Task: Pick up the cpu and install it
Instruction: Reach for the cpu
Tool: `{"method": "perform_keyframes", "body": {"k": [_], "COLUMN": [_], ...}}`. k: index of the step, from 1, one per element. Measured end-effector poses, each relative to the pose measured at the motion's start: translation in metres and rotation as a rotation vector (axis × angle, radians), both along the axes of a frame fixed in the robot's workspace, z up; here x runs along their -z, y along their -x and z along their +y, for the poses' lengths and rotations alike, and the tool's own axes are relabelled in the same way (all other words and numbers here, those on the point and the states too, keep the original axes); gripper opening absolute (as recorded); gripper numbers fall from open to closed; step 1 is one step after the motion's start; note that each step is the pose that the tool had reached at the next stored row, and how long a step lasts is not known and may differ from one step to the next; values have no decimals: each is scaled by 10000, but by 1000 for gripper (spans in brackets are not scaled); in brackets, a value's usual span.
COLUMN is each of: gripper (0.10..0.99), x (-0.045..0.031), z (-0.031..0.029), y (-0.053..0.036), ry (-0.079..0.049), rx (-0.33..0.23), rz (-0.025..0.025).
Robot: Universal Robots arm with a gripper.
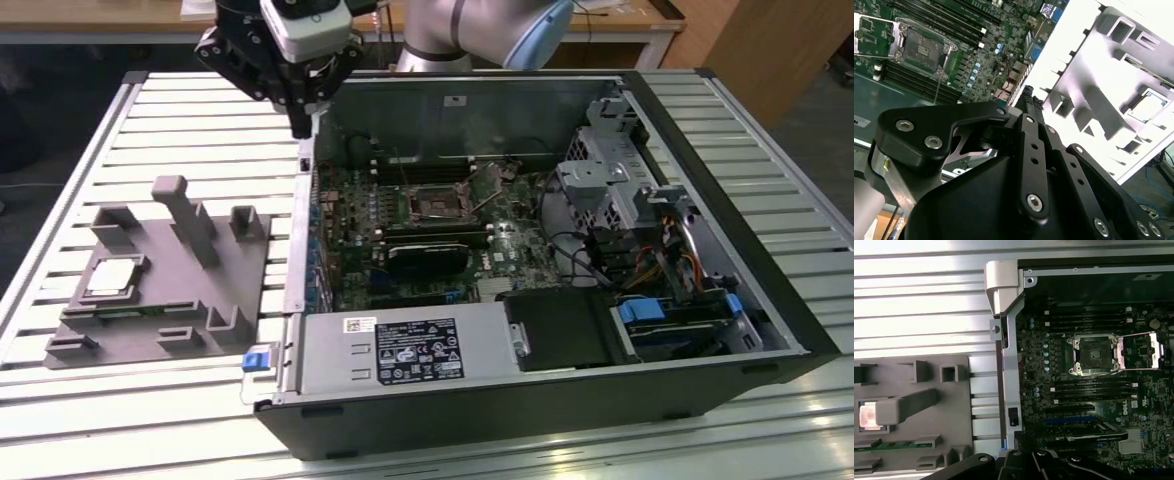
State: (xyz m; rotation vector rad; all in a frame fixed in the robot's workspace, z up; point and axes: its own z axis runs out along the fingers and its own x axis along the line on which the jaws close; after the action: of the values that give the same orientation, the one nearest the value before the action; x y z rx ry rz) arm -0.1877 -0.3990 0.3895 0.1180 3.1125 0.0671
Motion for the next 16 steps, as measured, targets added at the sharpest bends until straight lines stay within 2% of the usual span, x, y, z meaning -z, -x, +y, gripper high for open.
{"method": "perform_keyframes", "body": {"k": [16], "gripper": [106], "x": [13], "z": [0], "y": [116], "ry": [0], "rx": [0], "rz": [0]}}
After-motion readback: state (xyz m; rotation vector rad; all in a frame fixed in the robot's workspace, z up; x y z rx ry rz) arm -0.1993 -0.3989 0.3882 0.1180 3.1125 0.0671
